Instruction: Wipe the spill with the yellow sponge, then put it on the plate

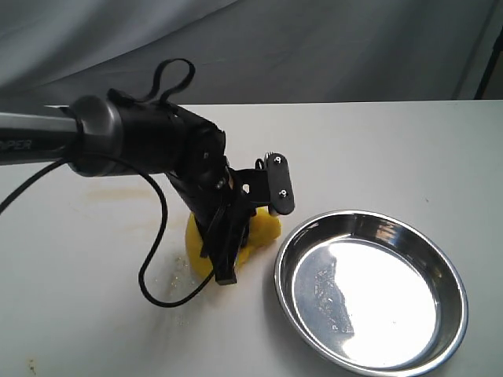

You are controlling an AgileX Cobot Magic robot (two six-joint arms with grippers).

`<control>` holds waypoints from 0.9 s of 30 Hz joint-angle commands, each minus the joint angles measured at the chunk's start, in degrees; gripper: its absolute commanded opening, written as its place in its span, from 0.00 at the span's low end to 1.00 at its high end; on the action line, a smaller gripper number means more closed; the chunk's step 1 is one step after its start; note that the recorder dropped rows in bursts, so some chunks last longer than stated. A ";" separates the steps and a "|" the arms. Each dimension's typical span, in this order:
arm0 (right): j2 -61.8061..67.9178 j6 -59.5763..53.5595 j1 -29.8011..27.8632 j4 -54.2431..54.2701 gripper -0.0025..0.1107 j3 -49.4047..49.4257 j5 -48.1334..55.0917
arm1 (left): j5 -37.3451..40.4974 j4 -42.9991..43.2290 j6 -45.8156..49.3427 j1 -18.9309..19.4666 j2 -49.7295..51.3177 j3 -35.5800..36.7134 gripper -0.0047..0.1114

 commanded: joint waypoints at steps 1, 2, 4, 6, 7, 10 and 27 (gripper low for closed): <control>0.14 0.26 -0.43 -0.01 0.02 0.22 -0.90 | 1.52 -1.21 -2.21 1.19 -5.03 0.18 0.04; 0.14 0.26 -0.43 -0.01 0.02 0.22 -0.90 | 1.52 -1.21 -2.36 1.68 -5.72 0.18 0.04; 0.14 0.26 -0.43 -0.01 0.02 0.22 -0.90 | 1.80 -1.60 -2.36 2.88 -6.98 0.18 0.04; 0.14 0.26 -0.43 -0.01 0.02 0.22 -0.90 | 2.78 -1.60 -2.36 4.19 -7.70 0.18 0.04; 0.14 0.26 -0.43 -0.01 0.02 0.22 -0.90 | 3.05 -1.60 -2.36 4.83 -7.68 0.18 0.04; 0.14 0.26 -0.43 -0.01 0.02 0.22 -0.90 | 3.18 -3.26 -2.25 7.73 -7.19 0.18 0.04; 0.14 0.26 -0.43 -0.01 0.02 0.22 -0.90 | 10.72 -58.68 38.34 20.37 -0.54 0.29 0.04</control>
